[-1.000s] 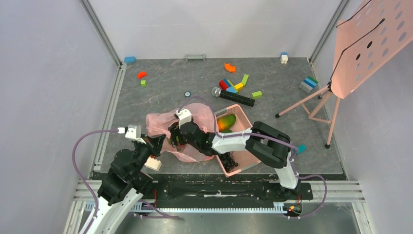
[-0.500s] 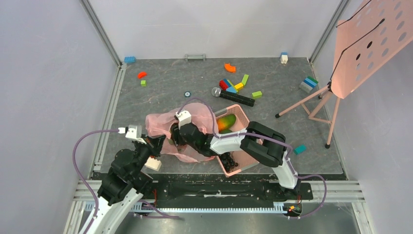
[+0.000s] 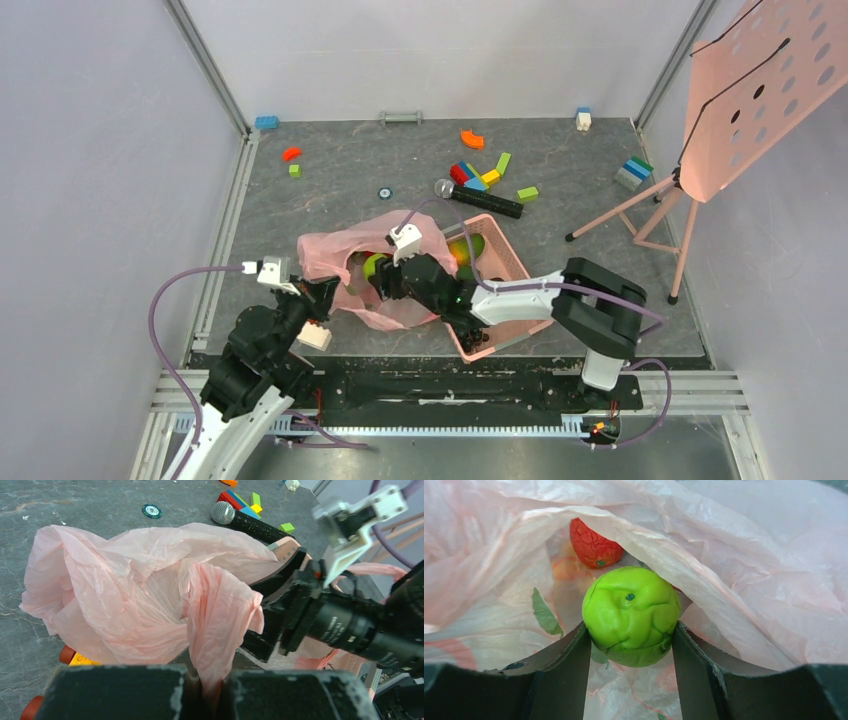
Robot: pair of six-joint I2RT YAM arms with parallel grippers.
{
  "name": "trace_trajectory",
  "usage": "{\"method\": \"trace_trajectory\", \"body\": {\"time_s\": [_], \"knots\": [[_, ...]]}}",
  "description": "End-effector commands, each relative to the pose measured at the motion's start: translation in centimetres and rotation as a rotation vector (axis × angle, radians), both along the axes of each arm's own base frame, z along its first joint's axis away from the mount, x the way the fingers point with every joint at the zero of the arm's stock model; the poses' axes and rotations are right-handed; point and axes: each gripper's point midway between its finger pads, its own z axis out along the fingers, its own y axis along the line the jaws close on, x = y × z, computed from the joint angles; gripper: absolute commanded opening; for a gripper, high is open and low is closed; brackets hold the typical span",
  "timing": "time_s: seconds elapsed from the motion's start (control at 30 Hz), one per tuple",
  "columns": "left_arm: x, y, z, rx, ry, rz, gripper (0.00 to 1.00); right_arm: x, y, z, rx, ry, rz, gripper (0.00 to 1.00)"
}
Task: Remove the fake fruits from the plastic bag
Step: Take out the fake fruit from the plastic bag, then place the fake fruit in the bin.
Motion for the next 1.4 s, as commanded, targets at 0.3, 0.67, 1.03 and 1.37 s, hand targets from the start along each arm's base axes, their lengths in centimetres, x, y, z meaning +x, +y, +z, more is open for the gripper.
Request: {"method": "trace_trajectory", "body": {"time_s": [0.3,0.67,1.03,1.37], "knots": [[-0.5,0.7,2.9,-0.119,-0.075,0.039,0.02,-2.0,-3.8,7.8,0.168,-0.058,0.014,0.38],[-0.2,1.2,2.5,-0.132,-0.062,0.076,0.02,-3.6,-11.7,13.7,0.221,-0.116,-0.087,0.38],[-0.2,1.5,2.6,-0.136,-0.059,0.092,0.02,-2.7,-22.9,11.6,0.063,-0.106,-0.393,0.36],[-0.2,1.8,2.6,-0.136,-0.054,0.109,0.02,-5.1,-25.1,2.4,-0.060,0.070,-0.376,0.38]]}}
